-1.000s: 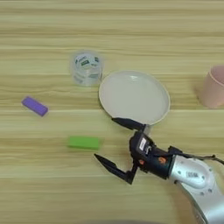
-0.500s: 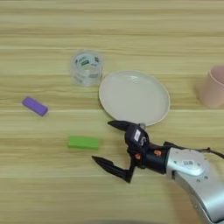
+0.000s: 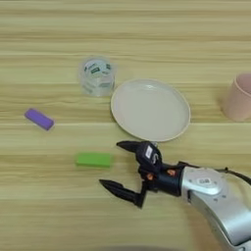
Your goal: Move the objects on the table
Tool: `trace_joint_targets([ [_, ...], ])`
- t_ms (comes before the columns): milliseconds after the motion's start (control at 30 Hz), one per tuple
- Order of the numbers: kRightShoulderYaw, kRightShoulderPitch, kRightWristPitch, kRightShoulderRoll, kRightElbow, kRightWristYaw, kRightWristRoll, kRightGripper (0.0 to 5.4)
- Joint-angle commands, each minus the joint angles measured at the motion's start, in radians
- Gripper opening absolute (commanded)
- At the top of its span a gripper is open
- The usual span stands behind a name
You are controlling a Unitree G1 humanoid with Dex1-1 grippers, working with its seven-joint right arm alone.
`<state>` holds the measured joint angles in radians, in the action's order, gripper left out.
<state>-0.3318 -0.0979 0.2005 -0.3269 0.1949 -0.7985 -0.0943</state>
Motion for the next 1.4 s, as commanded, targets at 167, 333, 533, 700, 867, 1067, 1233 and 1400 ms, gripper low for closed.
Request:
trace_joint_targets([
  [167, -0.007, 0.062, -0.079, 0.025, -0.034, 0.054, 0.043, 5.38],
  [333, -0.014, 0.075, -0.112, 0.041, -0.079, 0.064, 0.061, 5.38],
  [533, -0.023, 0.082, -0.154, 0.051, -0.128, 0.077, 0.085, 5.38],
  [700, -0.026, 0.088, -0.170, 0.062, -0.160, 0.077, 0.087, 5.38],
  [867, -0.030, 0.088, -0.180, 0.067, -0.175, 0.067, 0.086, 5.14],
  [1067, -0.029, 0.087, -0.184, 0.066, -0.177, 0.066, 0.083, 4.46],
  [1233, -0.029, 0.085, -0.185, 0.066, -0.177, 0.067, 0.081, 3.96],
  [1400, -0.029, 0.083, -0.186, 0.067, -0.178, 0.067, 0.078, 3.38],
])
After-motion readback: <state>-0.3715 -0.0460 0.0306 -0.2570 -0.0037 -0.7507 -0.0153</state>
